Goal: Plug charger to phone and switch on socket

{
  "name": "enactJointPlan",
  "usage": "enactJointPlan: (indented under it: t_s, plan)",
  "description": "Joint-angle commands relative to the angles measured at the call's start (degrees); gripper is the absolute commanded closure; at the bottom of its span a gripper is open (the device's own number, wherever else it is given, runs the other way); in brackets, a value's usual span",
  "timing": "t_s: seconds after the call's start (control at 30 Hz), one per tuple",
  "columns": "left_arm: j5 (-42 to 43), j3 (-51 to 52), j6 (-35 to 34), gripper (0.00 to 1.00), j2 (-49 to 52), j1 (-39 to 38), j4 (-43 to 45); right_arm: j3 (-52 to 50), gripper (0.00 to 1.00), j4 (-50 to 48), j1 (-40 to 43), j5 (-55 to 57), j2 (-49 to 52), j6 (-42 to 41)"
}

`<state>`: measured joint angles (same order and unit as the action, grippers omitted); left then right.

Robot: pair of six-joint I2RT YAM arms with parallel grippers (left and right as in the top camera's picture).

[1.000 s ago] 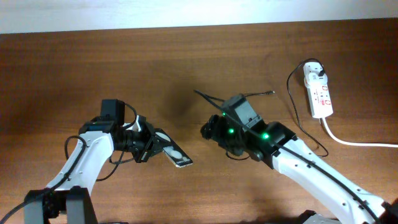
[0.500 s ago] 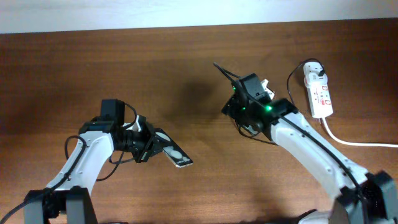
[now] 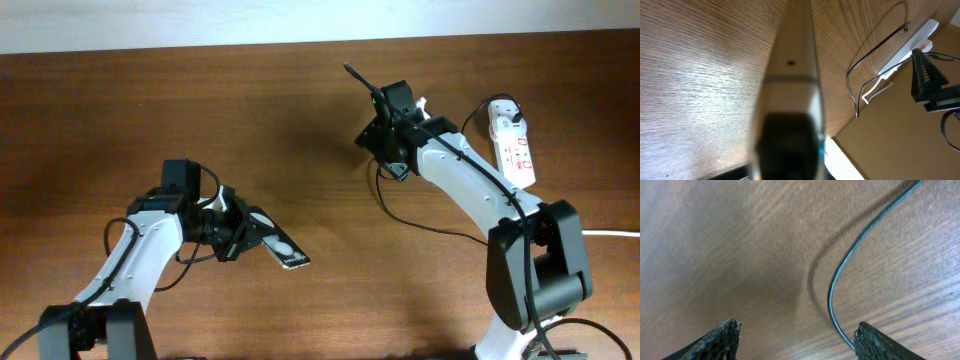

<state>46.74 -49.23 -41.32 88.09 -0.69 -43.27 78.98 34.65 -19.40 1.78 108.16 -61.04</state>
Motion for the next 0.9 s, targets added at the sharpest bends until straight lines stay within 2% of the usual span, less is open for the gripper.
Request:
enactJointPlan:
  t_s: [0.0, 0.17, 0.27, 0.33, 0.37, 0.4, 0.5, 0.67, 0.83, 0.87]
  plan:
    - [1.9, -0.9, 1.1, 1.00, 0.2, 0.0, 0.0, 1.4, 0.24, -0.5, 1.6, 8.4, 2.9, -3.4]
    - [1.9, -0.9, 1.1, 1.00, 0.2, 0.0, -0.6, 1.4, 0.24, -4.6, 6.8, 8.9, 9.8, -7.2]
    - [1.9, -0.9, 1.1, 1.00, 0.2, 0.0, -1.0, 1.4, 0.32, -5.2, 8.9, 7.8, 13.1, -7.0]
    - [1.9, -0.9, 1.1, 1.00, 0.2, 0.0, -1.0, 1.4, 0.50, -5.2, 9.0, 8.1, 14.1, -6.7]
    - [1.9, -0.9, 1.1, 1.00, 0.2, 0.0, -1.0, 1.4, 0.69, -5.3, 8.9, 7.9, 14.1, -5.0]
    - [1.9, -0.9, 1.1, 1.00, 0.2, 0.0, -1.0, 1.4, 0.79, -5.6, 8.7, 7.6, 14.1, -3.2]
    - [1.9, -0.9, 1.1, 1.00, 0.2, 0.0, -1.0, 1.4, 0.96, -5.5, 7.6, 2.0, 14.1, 5.3]
    - [1.9, -0.9, 1.1, 1.00, 0.2, 0.0, -1.0, 1.4, 0.96, -2.1, -0.3, -9.6, 14.0, 16.7]
    - [1.7, -0.9, 1.1, 1.00, 0.2, 0.0, -0.9, 1.4, 0.96, 12.9, -10.9, -9.0, 14.0, 17.8]
    - [1.0, -0.9, 1.1, 1.00, 0.2, 0.0, -0.9, 1.4, 0.96, 16.6, -14.2, -5.4, 14.0, 17.8]
